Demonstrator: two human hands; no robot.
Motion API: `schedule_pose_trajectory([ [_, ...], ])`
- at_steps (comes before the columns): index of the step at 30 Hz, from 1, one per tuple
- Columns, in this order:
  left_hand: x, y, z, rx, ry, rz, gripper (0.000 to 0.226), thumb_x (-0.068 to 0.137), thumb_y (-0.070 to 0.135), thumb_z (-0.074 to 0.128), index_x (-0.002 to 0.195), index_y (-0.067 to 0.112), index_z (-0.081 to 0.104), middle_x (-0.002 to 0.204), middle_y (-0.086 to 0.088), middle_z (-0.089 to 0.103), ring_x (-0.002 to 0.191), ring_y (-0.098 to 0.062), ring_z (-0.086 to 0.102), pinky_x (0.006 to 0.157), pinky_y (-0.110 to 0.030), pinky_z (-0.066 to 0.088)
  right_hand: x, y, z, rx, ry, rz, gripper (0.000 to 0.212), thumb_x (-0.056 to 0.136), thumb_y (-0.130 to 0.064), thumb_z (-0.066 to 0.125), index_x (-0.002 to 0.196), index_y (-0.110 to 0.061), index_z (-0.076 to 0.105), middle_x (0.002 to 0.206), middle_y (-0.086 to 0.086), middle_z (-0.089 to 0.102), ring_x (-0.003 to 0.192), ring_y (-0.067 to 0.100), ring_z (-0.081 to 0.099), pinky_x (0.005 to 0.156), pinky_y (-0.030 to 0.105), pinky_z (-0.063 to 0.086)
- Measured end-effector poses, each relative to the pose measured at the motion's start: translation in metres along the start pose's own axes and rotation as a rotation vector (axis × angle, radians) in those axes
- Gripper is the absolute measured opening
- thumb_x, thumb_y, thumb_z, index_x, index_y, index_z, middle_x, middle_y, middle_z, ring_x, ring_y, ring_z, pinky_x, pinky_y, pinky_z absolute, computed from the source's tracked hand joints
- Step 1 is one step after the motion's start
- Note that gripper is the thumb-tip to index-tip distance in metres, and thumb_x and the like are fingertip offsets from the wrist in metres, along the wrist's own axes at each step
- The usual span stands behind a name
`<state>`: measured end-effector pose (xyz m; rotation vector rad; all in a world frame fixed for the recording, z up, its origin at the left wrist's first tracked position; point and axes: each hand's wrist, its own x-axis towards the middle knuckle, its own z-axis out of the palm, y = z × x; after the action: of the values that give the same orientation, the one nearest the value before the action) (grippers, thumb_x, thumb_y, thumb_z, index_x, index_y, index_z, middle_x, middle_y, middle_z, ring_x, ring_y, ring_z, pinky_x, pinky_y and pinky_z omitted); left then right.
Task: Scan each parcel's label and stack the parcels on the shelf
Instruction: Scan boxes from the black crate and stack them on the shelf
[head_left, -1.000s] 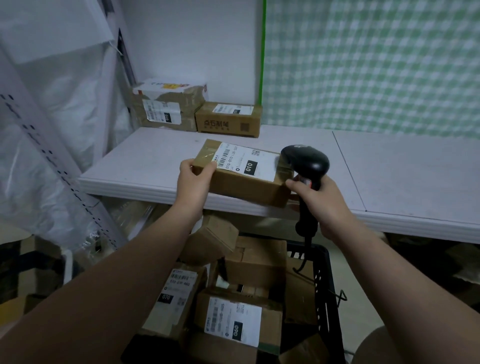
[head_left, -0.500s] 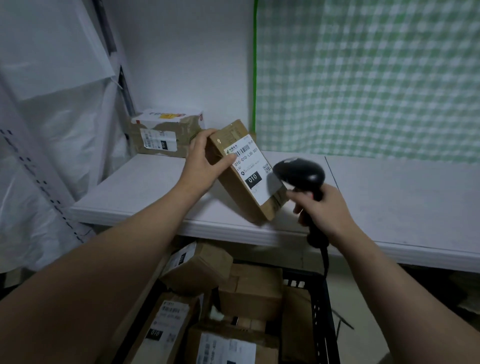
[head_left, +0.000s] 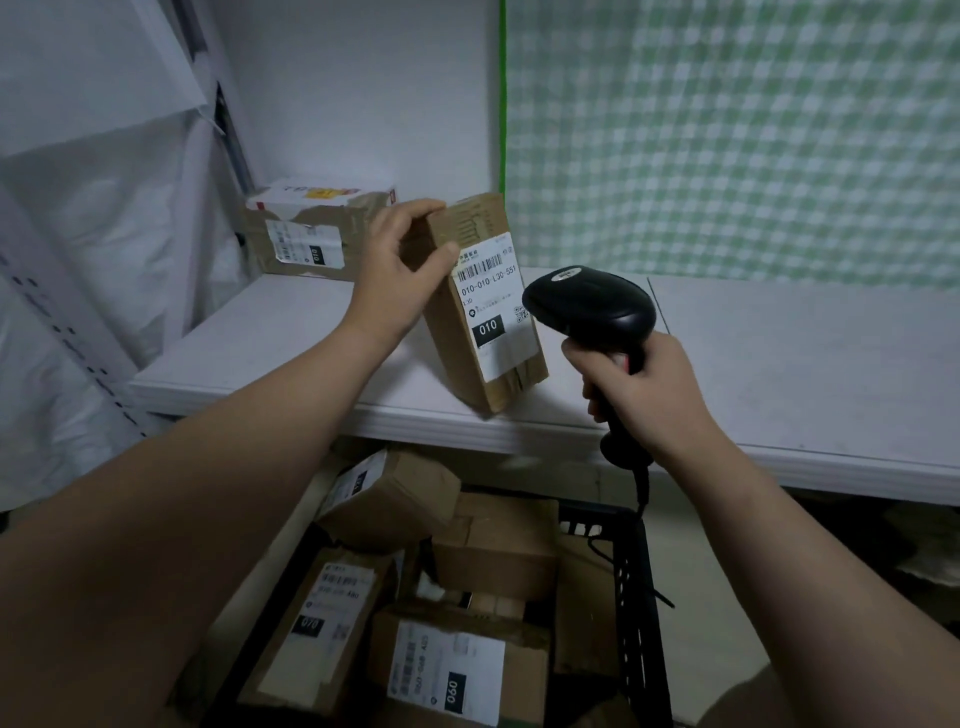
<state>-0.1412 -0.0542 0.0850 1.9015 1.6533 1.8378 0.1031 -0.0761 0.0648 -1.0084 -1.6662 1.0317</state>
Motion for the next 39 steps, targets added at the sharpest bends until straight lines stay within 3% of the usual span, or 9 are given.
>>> schedule_pose_trajectory([
  [4, 0.006, 0.004, -0.001, -0.007, -0.059, -0.01, 0.037, 0.083, 0.024, 0.068, 0.118, 0.011, 0.063, 0.111, 0.006, 0.052, 0.112, -0.014, 0.053, 0.102, -0.037, 0.045, -0.003, -0.005, 0.002, 0.036, 0.032, -0.006, 0.023, 0.087, -0.022, 0.068, 0.078, -0.002, 0.061, 0.059, 0.012, 0.059, 0.047, 0.019, 0.057, 0.048, 0.028, 0.049],
  [9, 0.007, 0.004, -0.004, -0.081, -0.018, -0.078, 0.033, 0.086, 0.018, 0.067, 0.117, 0.01, 0.064, 0.115, -0.004, 0.054, 0.101, 0.012, 0.052, 0.093, -0.01, 0.04, -0.007, -0.004, 0.002, 0.022, 0.042, 0.013, 0.029, 0.087, -0.024, 0.067, 0.079, 0.003, 0.06, 0.061, 0.015, 0.061, 0.046, 0.019, 0.058, 0.048, 0.028, 0.049],
  [11, 0.008, 0.005, -0.003, -0.078, -0.013, -0.079, 0.032, 0.087, 0.016, 0.067, 0.118, 0.007, 0.064, 0.115, -0.006, 0.054, 0.1, 0.012, 0.052, 0.091, -0.008, 0.04, -0.008, -0.003, 0.002, 0.008, 0.046, 0.011, 0.028, 0.087, -0.023, 0.067, 0.074, 0.001, 0.059, 0.059, 0.014, 0.06, 0.045, 0.019, 0.057, 0.047, 0.026, 0.048],
  [17, 0.008, 0.01, -0.001, -0.066, -0.031, -0.076, 0.032, 0.088, 0.016, 0.066, 0.119, 0.008, 0.063, 0.115, -0.003, 0.052, 0.103, 0.005, 0.049, 0.092, -0.009, 0.041, -0.012, -0.004, 0.001, -0.013, 0.064, -0.013, 0.033, 0.087, -0.02, 0.066, 0.07, 0.007, 0.058, 0.057, 0.015, 0.059, 0.042, 0.018, 0.056, 0.046, 0.023, 0.046],
  [26, 0.008, 0.006, -0.001, -0.08, -0.012, -0.086, 0.029, 0.089, 0.012, 0.065, 0.118, 0.008, 0.062, 0.11, 0.003, 0.051, 0.095, 0.021, 0.049, 0.091, -0.011, 0.043, -0.014, -0.002, 0.0, 0.003, 0.023, -0.018, 0.026, 0.087, -0.019, 0.067, 0.068, -0.004, 0.058, 0.058, 0.014, 0.06, 0.044, 0.018, 0.057, 0.047, 0.025, 0.048],
  [31, 0.003, 0.007, -0.001, -0.054, 0.007, -0.058, 0.029, 0.087, 0.02, 0.067, 0.115, 0.012, 0.063, 0.11, 0.006, 0.052, 0.102, 0.011, 0.05, 0.098, -0.028, 0.047, -0.011, -0.001, 0.003, 0.01, 0.009, -0.025, 0.024, 0.087, -0.019, 0.067, 0.073, -0.002, 0.06, 0.061, 0.014, 0.06, 0.046, 0.018, 0.058, 0.048, 0.026, 0.049],
  [33, 0.0, 0.005, -0.002, -0.059, 0.05, -0.056, 0.029, 0.085, 0.024, 0.067, 0.113, 0.016, 0.064, 0.111, 0.004, 0.056, 0.106, -0.001, 0.053, 0.098, -0.035, 0.048, -0.009, -0.002, 0.007, 0.014, 0.002, -0.034, 0.022, 0.087, -0.02, 0.068, 0.075, -0.004, 0.061, 0.062, 0.014, 0.061, 0.047, 0.016, 0.058, 0.049, 0.025, 0.049],
  [37, -0.011, -0.001, -0.006, -0.187, 0.185, -0.256, 0.024, 0.089, 0.02, 0.065, 0.112, 0.016, 0.061, 0.114, -0.002, 0.06, 0.102, 0.001, 0.055, 0.094, -0.023, 0.048, 0.002, 0.005, 0.016, -0.039, -0.019, -0.017, 0.025, 0.084, -0.029, 0.071, 0.086, -0.005, 0.067, 0.074, 0.015, 0.066, 0.059, 0.018, 0.066, 0.059, 0.036, 0.057],
  [39, -0.021, -0.009, -0.004, -0.251, 0.238, -0.415, 0.018, 0.091, 0.022, 0.063, 0.109, 0.02, 0.058, 0.107, 0.005, 0.059, 0.105, -0.01, 0.057, 0.097, -0.033, 0.049, 0.008, 0.013, 0.02, -0.112, -0.008, -0.009, 0.03, 0.082, -0.035, 0.072, 0.088, -0.006, 0.067, 0.079, 0.016, 0.066, 0.074, 0.026, 0.067, 0.069, 0.05, 0.058],
])
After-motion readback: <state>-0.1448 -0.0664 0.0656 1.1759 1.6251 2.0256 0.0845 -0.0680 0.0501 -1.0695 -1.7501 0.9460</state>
